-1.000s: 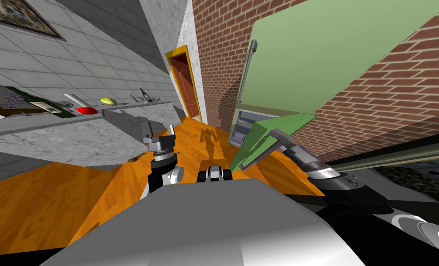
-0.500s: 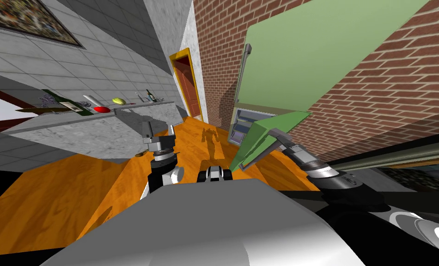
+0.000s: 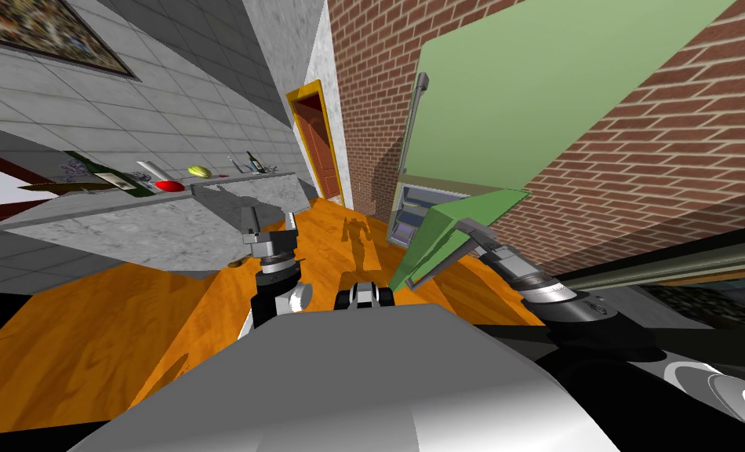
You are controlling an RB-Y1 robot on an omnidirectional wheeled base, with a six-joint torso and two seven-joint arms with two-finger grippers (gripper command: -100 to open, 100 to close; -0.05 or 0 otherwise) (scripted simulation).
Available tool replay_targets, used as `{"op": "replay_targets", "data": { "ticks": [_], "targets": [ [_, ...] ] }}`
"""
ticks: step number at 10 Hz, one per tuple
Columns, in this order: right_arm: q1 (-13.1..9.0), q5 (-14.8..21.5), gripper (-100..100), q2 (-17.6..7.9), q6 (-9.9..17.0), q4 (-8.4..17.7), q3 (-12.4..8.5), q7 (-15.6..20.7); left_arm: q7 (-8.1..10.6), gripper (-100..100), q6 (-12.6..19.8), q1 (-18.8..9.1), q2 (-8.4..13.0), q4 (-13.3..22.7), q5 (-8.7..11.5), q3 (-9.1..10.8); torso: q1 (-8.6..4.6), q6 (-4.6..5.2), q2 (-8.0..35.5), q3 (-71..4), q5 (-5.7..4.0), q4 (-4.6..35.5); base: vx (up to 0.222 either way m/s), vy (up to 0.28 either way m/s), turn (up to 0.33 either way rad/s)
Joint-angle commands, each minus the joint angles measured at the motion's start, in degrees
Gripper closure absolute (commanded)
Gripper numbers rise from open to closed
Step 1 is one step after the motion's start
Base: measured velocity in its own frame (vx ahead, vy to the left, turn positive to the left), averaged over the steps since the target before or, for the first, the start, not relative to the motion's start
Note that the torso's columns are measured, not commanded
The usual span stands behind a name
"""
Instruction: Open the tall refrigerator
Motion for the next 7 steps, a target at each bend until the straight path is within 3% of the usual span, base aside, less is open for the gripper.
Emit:
{"op": "replay_targets", "data": {
  "ticks": [1, 4, 7],
  "targets": [
    [-0.1, -0.5, 100, -0.6, -2.5, -0.4, 1.6, -0.4, 0.0, 0, 0.0, 0.0, 0.0, 0.0, 0.0, 0.0, -0.09, 0.0, 0.0, 0.0, -0.03, 0.0, -0.056, -0.036, 0.057],
    [-0.1, -0.5, 100, -0.6, -2.5, -0.4, 1.6, -0.4, 0.0, 0, 0.0, 0.0, 0.0, 0.0, 0.0, 0.01, 0.17, -0.08, 0.0, 0.1, -0.08, -0.1, -0.086, -0.047, 0.032],
    [-0.1, -0.5, 100, -0.6, -2.5, -0.4, 1.6, -0.4, 0.0, 0, 0.0, 0.0, 0.0, 0.0, 0.0, 0.0, 0.29, -0.03, 0.0, 0.2, -0.17, -0.2, 0.014, 0.011, -0.023]
  ]
}}
